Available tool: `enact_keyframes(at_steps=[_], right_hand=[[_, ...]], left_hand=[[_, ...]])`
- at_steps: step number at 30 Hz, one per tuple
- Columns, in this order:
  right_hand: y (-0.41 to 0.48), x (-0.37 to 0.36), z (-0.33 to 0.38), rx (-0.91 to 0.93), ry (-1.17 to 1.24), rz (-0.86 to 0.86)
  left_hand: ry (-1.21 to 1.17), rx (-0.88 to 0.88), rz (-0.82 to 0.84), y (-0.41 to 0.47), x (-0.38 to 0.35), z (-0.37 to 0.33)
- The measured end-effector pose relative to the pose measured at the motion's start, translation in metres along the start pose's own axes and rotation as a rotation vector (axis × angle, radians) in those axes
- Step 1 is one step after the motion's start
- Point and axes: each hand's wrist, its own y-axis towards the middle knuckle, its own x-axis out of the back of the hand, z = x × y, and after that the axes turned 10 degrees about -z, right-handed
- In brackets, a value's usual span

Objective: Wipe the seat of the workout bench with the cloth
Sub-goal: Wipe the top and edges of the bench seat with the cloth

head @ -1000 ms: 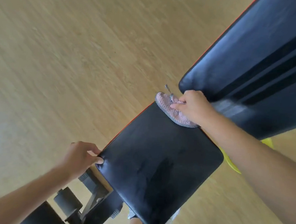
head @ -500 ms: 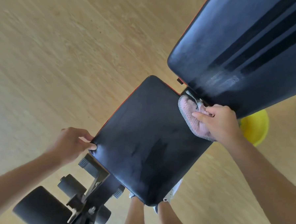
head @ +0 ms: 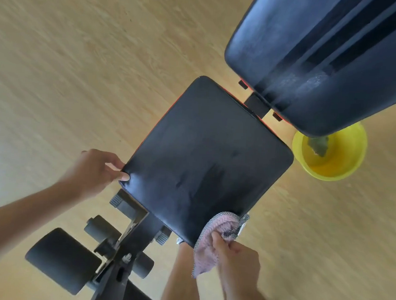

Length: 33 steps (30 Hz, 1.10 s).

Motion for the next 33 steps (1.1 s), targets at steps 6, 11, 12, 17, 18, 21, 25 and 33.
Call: enact_keyframes(at_steps=[6,11,12,17,18,21,25,33], right_hand=[[0.022,0.008,0.024,0.048,0.211,-0.27],[-0.022,-0.035,-0.02,-0.192,0.242,0.158],[-0.028,-0.044,-0.017,-0.253,0.369,0.196],[-0.08,-0.087,0.038,-0.415,0.768,0.361],[-0.085,-0.096,0.05,-0.49,0.829,0.41],[-0.092,-0.132,0.104,-0.738,1.009,0.498],[-0.089,-0.167,0.15,-0.726,1.041,0.462],[-0.066,-0.081,0.068,-0.558,0.49,0.351]], left_hand=[[0.001,0.003,0.001,0.0,0.0,0.0],[0.003,-0.001,-0.002,0.0,0.0,0.005],[0.002,-0.003,-0.003,0.0,0.0,0.006],[-0.053,0.056,0.016,0.003,0.0,0.011],[-0.051,0.067,0.021,0.003,0.0,0.013],[-0.053,0.05,0.03,0.005,0.001,0.017],[0.044,-0.038,0.056,0.006,0.005,0.017],[0.032,-0.034,0.192,-0.007,0.025,0.008]])
